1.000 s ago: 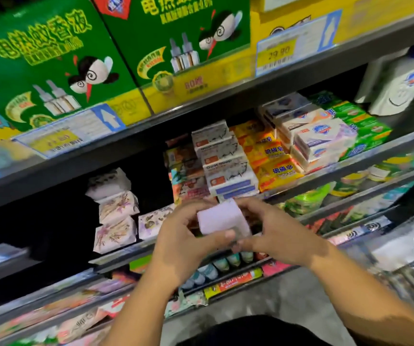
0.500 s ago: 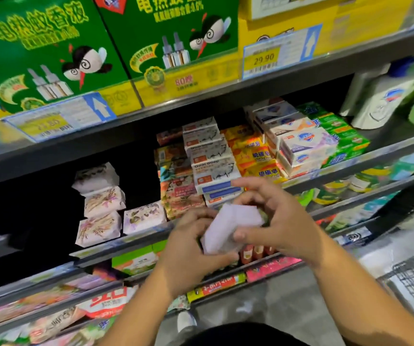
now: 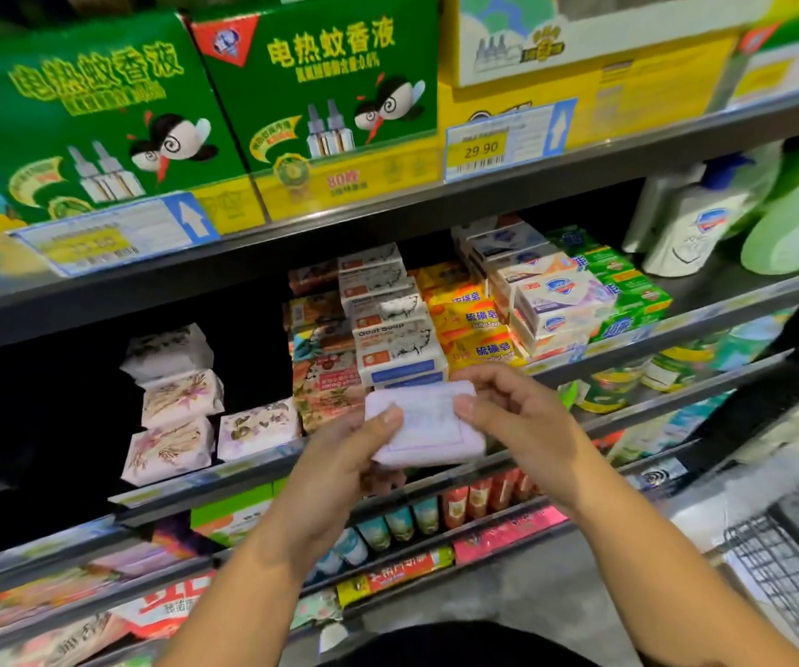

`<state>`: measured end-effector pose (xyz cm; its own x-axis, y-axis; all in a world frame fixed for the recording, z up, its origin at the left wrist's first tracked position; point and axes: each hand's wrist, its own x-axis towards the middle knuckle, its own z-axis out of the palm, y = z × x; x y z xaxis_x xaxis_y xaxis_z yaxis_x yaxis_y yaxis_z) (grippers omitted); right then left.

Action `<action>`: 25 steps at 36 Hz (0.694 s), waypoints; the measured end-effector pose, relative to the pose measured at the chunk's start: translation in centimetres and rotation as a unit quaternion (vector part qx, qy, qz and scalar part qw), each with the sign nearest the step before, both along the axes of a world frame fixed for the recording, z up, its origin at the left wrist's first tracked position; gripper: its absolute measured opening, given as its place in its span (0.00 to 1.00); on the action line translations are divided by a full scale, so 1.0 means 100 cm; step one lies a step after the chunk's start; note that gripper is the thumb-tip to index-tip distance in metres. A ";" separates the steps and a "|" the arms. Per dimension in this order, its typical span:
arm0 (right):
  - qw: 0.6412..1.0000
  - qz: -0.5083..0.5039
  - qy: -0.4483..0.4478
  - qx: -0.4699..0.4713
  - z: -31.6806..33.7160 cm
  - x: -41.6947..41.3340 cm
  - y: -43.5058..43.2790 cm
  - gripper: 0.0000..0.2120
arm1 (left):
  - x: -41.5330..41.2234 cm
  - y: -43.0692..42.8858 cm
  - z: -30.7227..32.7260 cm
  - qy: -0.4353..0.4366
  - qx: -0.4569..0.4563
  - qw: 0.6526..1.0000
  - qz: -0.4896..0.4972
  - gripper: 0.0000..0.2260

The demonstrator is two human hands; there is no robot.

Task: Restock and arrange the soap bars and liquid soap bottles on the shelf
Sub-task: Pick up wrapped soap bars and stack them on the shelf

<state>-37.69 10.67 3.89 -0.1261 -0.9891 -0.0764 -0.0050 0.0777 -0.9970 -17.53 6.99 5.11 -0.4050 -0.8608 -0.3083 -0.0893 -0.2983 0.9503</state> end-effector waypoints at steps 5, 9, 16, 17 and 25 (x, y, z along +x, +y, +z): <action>0.990 -0.002 0.066 0.122 -0.010 0.005 0.000 0.06 | -0.006 0.007 -0.002 -0.089 0.133 0.987 -0.007 0.15; 0.991 0.005 0.056 0.118 -0.012 0.001 0.002 0.04 | -0.001 0.006 -0.008 -0.076 0.095 0.992 -0.021 0.17; 0.993 -0.017 -0.065 0.096 0.007 -0.003 -0.003 0.12 | 0.009 0.000 -0.007 -0.011 -0.106 0.994 0.001 0.16; 0.991 -0.010 -0.061 0.115 0.010 -0.002 -0.005 0.16 | 0.011 -0.001 -0.008 0.003 -0.134 0.991 0.000 0.18; 0.986 0.098 -0.112 0.079 0.014 0.011 -0.021 0.12 | 0.033 -0.015 -0.011 -0.085 -0.334 0.936 -0.076 0.28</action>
<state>-36.55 8.54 5.28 0.1031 -0.9662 -0.2363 0.1842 0.2520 -0.9500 -14.19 5.53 3.97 -0.5317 -0.8211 0.2075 -0.2491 0.3858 0.8883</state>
